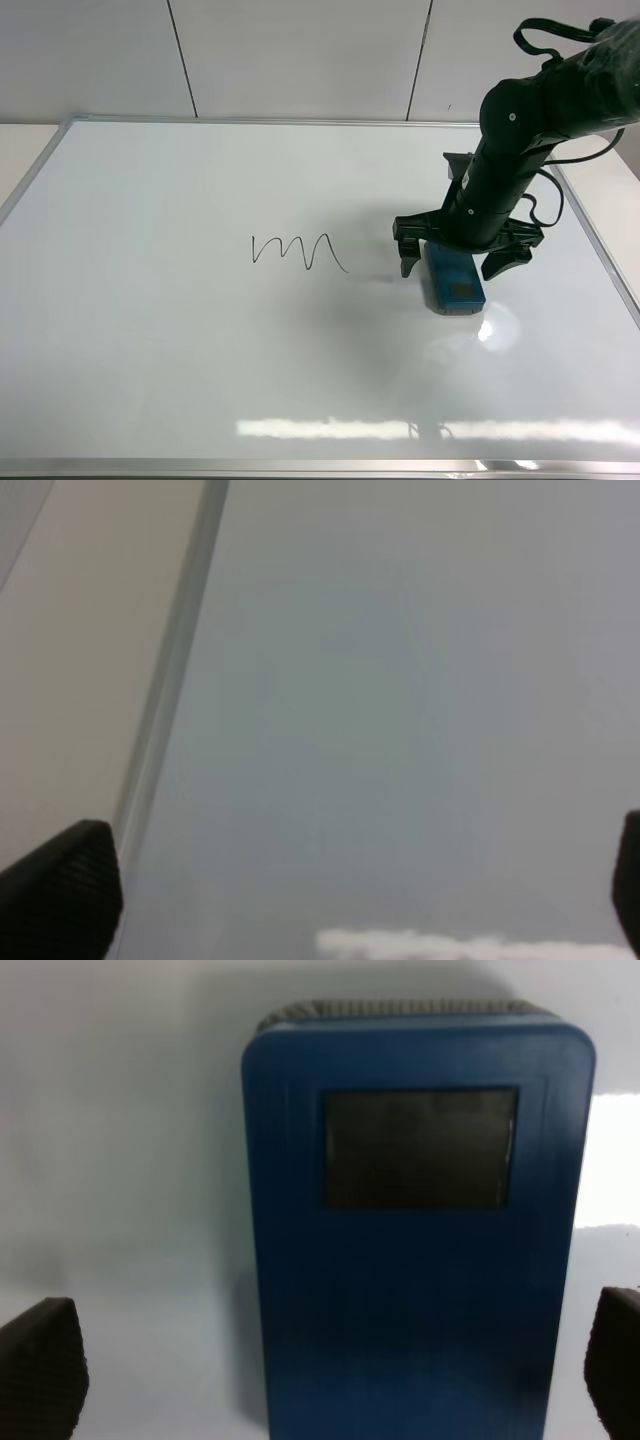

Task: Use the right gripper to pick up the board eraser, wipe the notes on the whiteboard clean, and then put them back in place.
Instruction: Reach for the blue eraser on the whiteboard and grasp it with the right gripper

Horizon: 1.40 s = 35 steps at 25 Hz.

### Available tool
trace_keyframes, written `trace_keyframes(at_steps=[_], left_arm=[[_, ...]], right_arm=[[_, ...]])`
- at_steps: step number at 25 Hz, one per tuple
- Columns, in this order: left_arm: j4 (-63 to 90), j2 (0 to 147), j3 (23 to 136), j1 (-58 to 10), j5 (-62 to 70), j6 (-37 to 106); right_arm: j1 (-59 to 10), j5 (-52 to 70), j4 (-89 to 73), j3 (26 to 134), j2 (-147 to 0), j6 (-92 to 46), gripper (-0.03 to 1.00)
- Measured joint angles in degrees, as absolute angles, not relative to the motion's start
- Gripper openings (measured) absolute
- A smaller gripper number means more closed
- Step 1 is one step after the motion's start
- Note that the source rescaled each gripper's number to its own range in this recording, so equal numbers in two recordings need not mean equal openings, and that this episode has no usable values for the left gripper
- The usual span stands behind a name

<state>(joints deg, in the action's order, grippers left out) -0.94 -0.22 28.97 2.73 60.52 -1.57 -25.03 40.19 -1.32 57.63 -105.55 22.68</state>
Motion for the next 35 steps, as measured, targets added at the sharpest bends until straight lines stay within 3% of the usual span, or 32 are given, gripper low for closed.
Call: trace_keyframes(at_steps=[14, 16, 17, 19, 20, 35], left_arm=[[-0.9, -0.2, 29.0, 2.7, 60.5, -1.6], [-0.9, -0.2, 29.0, 2.7, 60.5, -1.6], [-0.9, -0.2, 29.0, 2.7, 60.5, -1.6], [-0.9, -0.2, 29.0, 2.7, 60.5, -1.6], [-0.9, -0.2, 29.0, 2.7, 60.5, -1.6], [-0.9, -0.2, 29.0, 2.7, 60.5, -1.5]], right_arm=[[-25.0, 40.2, 0.0, 57.6, -105.6, 25.0, 0.97], [-25.0, 40.2, 0.0, 57.6, -105.6, 25.2, 0.78], [-25.0, 40.2, 0.0, 57.6, -105.7, 25.6, 0.59], [-25.0, 40.2, 0.0, 57.6, -106.2, 26.8, 0.10], [-25.0, 40.3, 0.0, 57.7, -106.5, 27.6, 0.00], [-25.0, 41.7, 0.0, 58.5, -107.3, 26.8, 0.00]])
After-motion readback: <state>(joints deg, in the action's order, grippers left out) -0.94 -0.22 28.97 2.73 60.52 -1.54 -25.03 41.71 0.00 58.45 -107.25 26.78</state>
